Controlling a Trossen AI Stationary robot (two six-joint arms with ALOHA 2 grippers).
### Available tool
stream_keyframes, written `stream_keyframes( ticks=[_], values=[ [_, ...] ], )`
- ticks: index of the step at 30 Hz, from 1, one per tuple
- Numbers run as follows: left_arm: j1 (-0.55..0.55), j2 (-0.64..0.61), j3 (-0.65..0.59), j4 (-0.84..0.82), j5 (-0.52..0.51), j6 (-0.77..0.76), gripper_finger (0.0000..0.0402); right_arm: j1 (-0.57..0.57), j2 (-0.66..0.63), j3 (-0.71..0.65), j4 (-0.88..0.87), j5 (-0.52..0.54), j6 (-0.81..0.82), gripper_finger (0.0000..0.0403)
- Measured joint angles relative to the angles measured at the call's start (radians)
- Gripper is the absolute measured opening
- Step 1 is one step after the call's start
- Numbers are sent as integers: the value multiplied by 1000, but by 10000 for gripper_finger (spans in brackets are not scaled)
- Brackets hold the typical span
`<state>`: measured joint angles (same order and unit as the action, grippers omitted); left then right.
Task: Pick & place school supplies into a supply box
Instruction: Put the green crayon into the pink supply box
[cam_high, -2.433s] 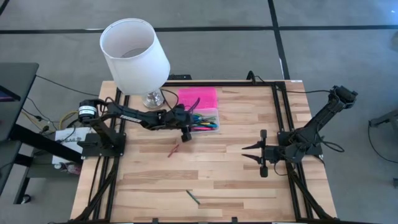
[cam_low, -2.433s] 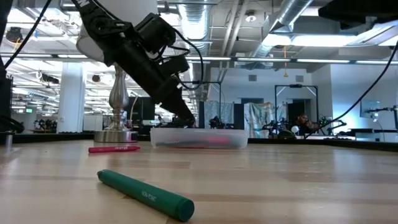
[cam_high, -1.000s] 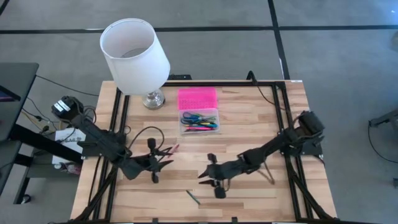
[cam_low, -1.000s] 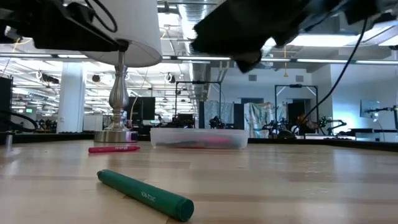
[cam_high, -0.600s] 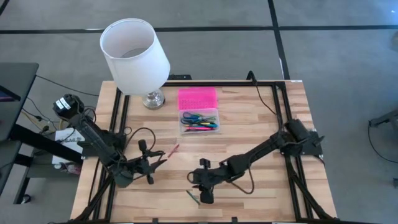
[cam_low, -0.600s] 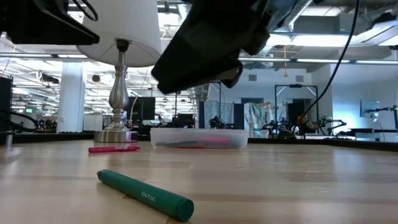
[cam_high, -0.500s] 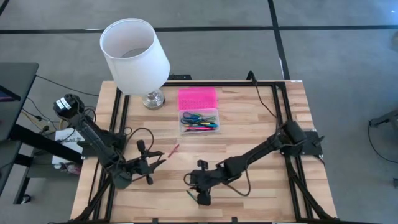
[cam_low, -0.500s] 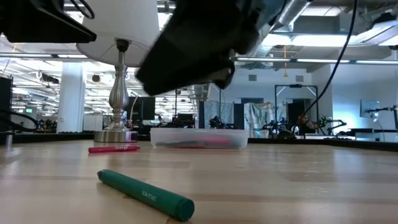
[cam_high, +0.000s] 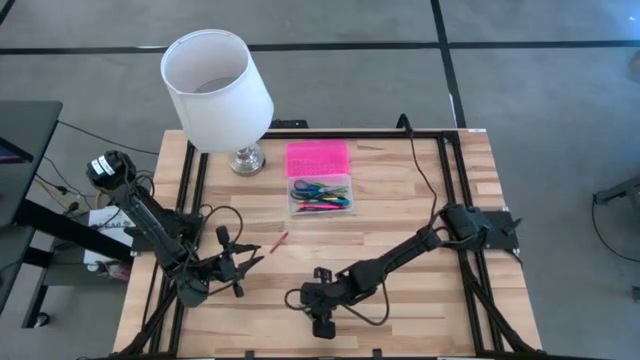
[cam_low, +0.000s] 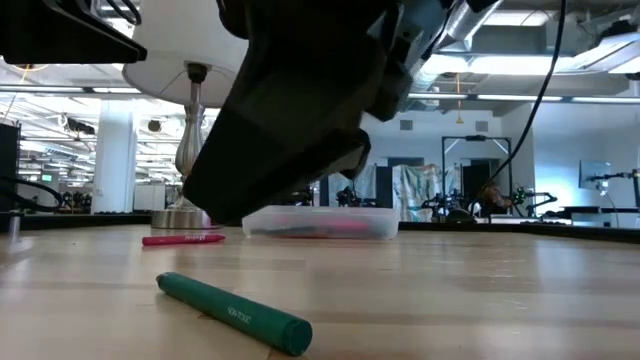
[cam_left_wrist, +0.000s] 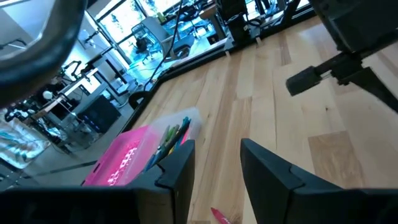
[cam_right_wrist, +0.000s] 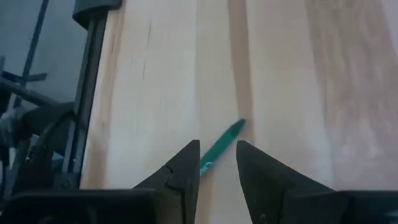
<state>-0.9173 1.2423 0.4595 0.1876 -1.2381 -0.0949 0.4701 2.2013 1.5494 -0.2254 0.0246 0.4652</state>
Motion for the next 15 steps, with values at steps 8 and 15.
stream_keyframes(
  ticks=[8,15],
  values=[
    [0,0,0,-20,0,-25,124,11,32,4,-4,-3,40,97],
    [0,0,0,-19,-1,-25,124,15,43,2,-2,-4,59,97]
  ],
)
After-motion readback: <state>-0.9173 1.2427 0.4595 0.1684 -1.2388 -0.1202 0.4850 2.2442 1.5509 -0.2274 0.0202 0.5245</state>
